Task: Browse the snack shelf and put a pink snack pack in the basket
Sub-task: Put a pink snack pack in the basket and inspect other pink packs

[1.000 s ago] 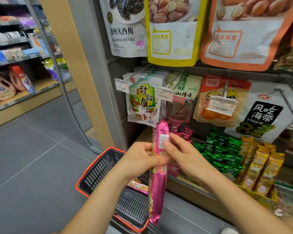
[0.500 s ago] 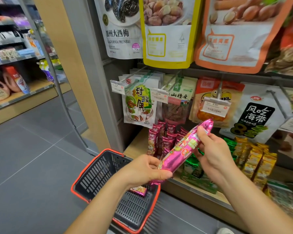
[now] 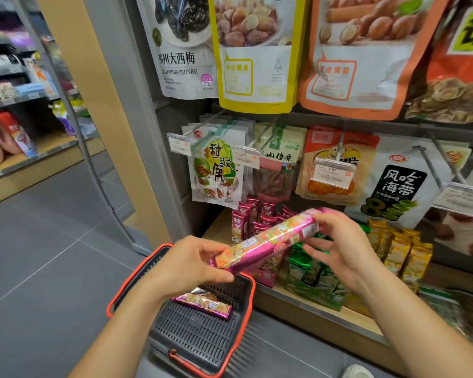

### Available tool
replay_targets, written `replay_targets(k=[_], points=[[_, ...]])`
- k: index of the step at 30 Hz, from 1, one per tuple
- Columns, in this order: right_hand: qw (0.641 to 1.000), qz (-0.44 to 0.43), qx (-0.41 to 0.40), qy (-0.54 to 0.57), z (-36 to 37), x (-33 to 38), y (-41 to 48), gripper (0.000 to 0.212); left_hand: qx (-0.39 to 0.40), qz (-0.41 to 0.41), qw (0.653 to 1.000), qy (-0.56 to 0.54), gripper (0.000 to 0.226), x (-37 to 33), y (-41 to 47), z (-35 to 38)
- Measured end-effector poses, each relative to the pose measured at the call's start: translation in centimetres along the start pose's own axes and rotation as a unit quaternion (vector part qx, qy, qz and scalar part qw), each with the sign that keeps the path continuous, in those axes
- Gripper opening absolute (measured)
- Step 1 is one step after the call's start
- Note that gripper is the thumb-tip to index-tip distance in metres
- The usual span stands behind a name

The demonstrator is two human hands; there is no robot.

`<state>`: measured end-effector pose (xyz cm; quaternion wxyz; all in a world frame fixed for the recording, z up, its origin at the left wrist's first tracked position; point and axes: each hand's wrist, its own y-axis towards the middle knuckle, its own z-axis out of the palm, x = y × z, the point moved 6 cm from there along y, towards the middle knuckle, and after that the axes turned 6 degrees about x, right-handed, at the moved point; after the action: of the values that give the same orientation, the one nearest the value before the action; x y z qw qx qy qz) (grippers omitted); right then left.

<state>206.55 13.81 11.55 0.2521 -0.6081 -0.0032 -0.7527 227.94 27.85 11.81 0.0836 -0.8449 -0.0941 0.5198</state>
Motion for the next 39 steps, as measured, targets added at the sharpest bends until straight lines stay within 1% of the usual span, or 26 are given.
replay_targets(k=[2,3,5,7,10,12,16,18,20,22,25,29,32,34,37,39], points=[[0.996,0.03,0.021,-0.078,-0.1,-0.3,-0.1,0.023,-0.059,-0.002,0.996,0.061,0.051,0.1,-0.4,-1.2],[0.992,0.04,0.031,-0.112,-0.2,-0.5,-0.2,0.023,-0.088,0.0,0.995,0.051,0.054,0.1,-0.5,-1.8],[0.987,0.053,0.058,-0.144,-0.2,-1.0,-0.3,0.022,-0.119,0.011,0.992,-0.032,0.057,0.3,-0.6,-2.6],[0.987,0.054,0.078,-0.132,-0.3,-1.1,-0.5,0.017,-0.118,0.024,0.986,-0.112,0.055,0.5,-0.7,-2.9],[0.991,0.039,0.071,-0.108,-0.8,-1.0,-0.6,0.009,-0.105,0.041,0.973,-0.202,0.036,0.3,-0.6,-2.8],[0.992,0.039,0.069,-0.094,-1.0,-1.0,-0.7,0.007,-0.139,0.049,0.959,-0.242,0.029,0.2,-0.7,-2.9],[0.994,0.049,0.078,-0.063,-0.9,-1.2,-0.9,0.008,-0.234,0.037,0.941,-0.243,0.018,0.7,-0.6,-3.4],[0.994,0.051,0.082,-0.048,-0.9,-1.3,-0.9,0.008,-0.269,0.031,0.933,-0.239,0.007,1.0,-0.5,-3.6],[0.994,0.051,0.083,-0.042,-0.9,-1.3,-0.9,0.008,-0.29,0.026,0.924,-0.247,0.005,1.2,-0.4,-3.7],[0.994,0.051,0.083,-0.043,-0.9,-1.4,-0.9,0.009,-0.286,0.011,0.914,-0.288,0.015,1.5,-0.2,-3.5],[0.994,0.047,0.085,-0.045,-1.0,-1.4,-0.9,0.007,-0.246,0.002,0.895,-0.373,0.017,1.8,0.3,-3.0],[0.995,0.036,0.094,-0.017,-1.0,-1.2,-0.9,0.007,-0.239,0.009,0.881,-0.409,0.02,2.1,0.3,-3.2],[0.993,0.018,0.116,-0.004,-0.6,-0.8,-1.1,0.021,-0.25,0.031,0.881,-0.402,0.016,1.9,0.3,-3.6],[0.991,0.004,0.132,-0.004,-0.3,-0.5,-1.2,0.025,-0.26,0.035,0.885,-0.383,0.01,2.1,0.3,-3.6],[0.989,-0.031,0.147,0.008,-0.2,0.1,-1.3,0.025,-0.266,0.014,0.894,-0.36,0.02,2.8,0.4,-3.3],[0.986,-0.055,0.154,0.023,-0.2,0.6,-1.4,0.026,-0.247,-0.013,0.899,-0.361,0.023,3.3,0.7,-2.7]])
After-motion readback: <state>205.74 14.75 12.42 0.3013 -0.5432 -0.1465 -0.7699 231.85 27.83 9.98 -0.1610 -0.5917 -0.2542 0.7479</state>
